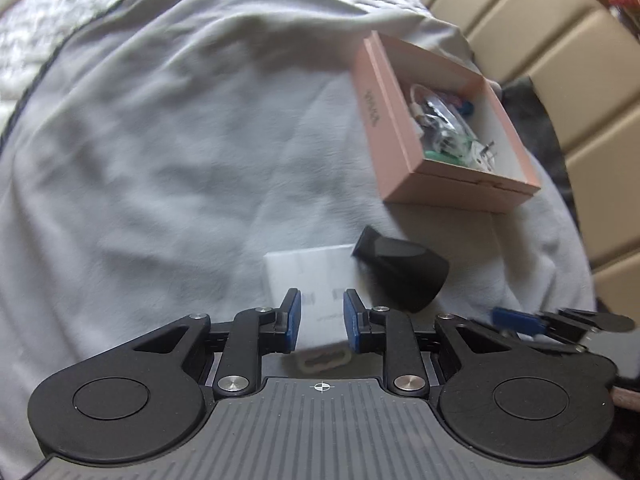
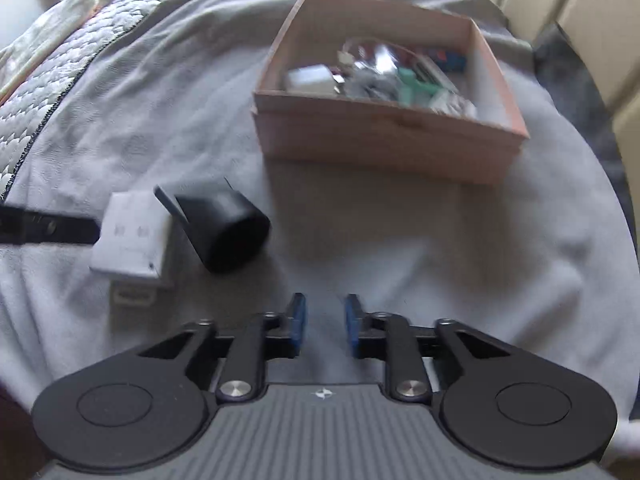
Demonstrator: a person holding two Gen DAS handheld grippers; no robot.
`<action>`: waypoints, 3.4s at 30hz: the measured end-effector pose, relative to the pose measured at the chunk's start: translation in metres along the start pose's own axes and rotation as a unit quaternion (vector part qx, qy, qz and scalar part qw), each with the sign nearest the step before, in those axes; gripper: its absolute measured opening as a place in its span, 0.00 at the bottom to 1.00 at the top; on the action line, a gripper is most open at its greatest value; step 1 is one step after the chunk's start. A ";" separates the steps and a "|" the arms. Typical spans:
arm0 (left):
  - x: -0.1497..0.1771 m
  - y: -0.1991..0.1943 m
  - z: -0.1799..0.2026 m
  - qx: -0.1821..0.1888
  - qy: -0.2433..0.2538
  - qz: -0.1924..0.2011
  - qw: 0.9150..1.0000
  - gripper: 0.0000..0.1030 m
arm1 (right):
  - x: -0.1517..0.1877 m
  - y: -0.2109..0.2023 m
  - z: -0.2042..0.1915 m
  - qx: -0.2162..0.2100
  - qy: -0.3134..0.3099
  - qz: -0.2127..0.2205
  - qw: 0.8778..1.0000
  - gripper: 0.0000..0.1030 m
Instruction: Organize rigid objects
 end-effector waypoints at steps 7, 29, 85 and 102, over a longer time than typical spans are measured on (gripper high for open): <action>0.012 0.025 0.040 -0.025 0.071 0.002 0.997 0.26 | 0.011 -0.014 0.008 -0.004 0.007 0.040 0.999 0.42; 0.008 -0.005 -0.030 -0.014 -0.032 0.016 0.999 0.27 | -0.039 -0.001 -0.012 -0.055 0.016 0.057 0.997 0.45; 0.018 0.066 0.018 -0.077 0.037 -0.016 0.996 0.79 | 0.022 0.020 -0.001 -0.024 -0.037 0.030 0.999 0.99; 0.045 0.016 0.016 -0.028 0.059 0.005 0.998 0.72 | -0.022 0.010 0.017 0.046 0.032 0.066 0.996 0.48</action>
Point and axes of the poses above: each gripper's, at about its wrist camera, not at the fingertips, and y roughly the way its jaws point, z to its right, x to its underside, the point moved 4 cm from there along y, roughly the way its jaws point, and after that the axes turned 4 degrees about z, right-handed, at the moved point
